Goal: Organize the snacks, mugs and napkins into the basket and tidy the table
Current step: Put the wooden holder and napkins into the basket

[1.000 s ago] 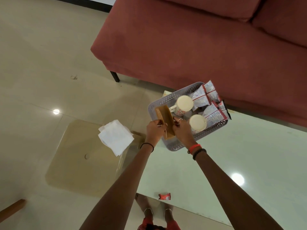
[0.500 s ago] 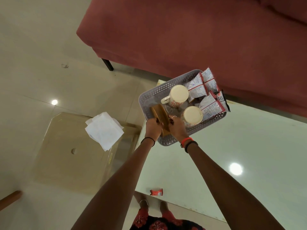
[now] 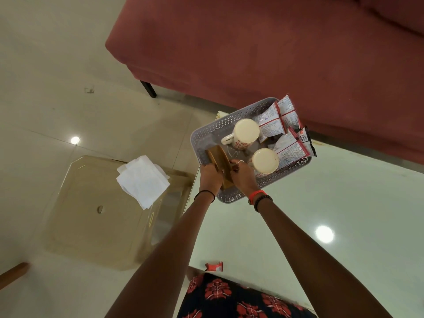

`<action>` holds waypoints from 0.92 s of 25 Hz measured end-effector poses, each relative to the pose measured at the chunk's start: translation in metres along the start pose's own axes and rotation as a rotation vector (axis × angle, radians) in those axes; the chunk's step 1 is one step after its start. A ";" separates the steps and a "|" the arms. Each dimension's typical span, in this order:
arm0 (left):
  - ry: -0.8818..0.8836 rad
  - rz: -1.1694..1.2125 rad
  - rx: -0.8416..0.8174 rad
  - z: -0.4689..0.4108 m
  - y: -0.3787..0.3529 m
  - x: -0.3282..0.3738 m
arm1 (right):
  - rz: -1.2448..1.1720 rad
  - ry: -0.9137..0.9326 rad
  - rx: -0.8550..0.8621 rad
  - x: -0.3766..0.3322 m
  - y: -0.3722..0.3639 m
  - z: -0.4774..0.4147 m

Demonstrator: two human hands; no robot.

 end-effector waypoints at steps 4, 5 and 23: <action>-0.054 0.126 0.127 0.020 0.039 0.014 | -0.036 0.033 0.184 -0.019 0.018 0.016; -0.052 0.185 0.206 0.028 0.057 0.010 | -0.058 0.064 0.267 -0.028 0.025 0.025; 0.372 0.279 0.487 0.032 0.175 -0.221 | 0.133 -0.045 -0.310 -0.110 -0.193 0.023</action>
Point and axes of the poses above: each hand's wrist, its own z-axis away from the middle knuckle, its own y-axis out of the back of the hand, x = y × z, the point moved 9 cm from there along -z, towards the middle knuckle, and after that the axes turned 11 degrees about -y, right-handed, at the moved point
